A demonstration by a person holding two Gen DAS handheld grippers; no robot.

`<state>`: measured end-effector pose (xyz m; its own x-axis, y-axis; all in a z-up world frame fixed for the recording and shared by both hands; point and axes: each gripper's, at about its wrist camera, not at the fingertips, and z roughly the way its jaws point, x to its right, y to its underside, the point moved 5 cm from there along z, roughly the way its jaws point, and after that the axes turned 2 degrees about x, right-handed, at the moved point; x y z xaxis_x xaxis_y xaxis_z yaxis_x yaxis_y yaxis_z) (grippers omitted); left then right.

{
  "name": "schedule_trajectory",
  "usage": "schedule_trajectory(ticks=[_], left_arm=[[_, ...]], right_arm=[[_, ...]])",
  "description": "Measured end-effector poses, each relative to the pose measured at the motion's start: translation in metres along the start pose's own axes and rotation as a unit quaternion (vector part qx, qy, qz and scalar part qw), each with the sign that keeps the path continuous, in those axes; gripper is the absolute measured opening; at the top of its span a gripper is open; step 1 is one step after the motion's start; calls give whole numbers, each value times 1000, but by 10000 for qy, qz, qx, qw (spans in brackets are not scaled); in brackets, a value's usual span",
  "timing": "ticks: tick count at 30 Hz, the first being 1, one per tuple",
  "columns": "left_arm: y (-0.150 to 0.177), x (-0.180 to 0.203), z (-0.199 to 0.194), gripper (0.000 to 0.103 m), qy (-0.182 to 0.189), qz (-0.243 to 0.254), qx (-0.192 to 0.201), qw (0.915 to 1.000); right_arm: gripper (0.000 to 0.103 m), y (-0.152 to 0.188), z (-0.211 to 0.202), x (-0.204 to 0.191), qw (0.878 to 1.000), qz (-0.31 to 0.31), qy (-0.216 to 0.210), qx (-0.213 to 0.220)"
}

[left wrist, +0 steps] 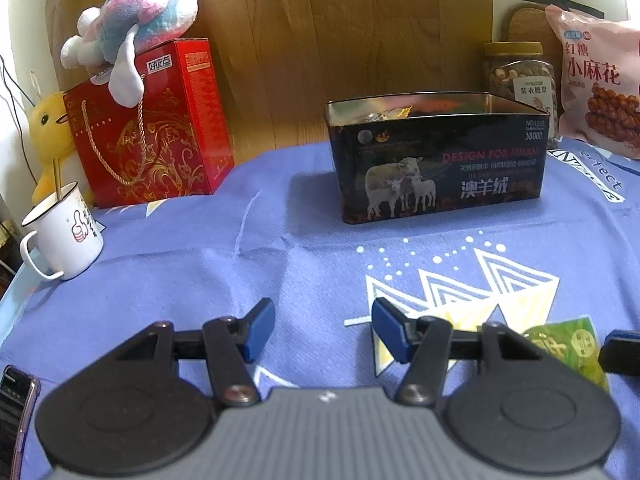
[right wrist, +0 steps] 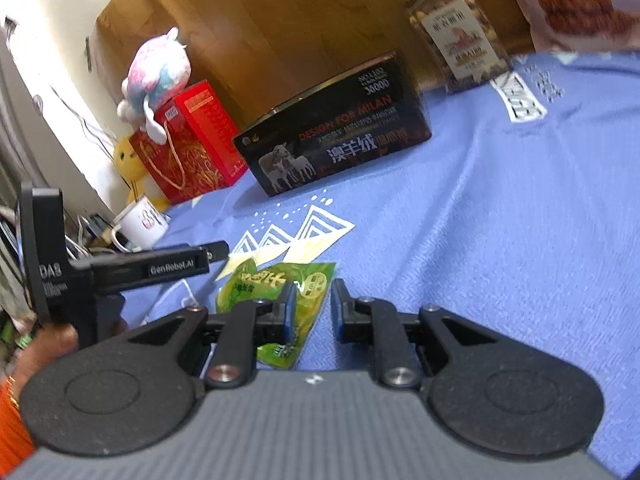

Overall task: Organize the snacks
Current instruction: 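Close the right tool on the green pastry packets and lift them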

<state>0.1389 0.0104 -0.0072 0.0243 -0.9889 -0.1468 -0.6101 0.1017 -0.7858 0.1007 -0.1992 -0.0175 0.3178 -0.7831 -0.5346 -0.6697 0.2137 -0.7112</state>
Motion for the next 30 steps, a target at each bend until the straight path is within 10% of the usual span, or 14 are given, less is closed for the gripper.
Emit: schedule_trajectory(ticks=[30], left_arm=[[-1,-4,-5,58,445,-238,-104,9987]], right_arm=[[22,-6,-3,22,9963,708,-469,-155]])
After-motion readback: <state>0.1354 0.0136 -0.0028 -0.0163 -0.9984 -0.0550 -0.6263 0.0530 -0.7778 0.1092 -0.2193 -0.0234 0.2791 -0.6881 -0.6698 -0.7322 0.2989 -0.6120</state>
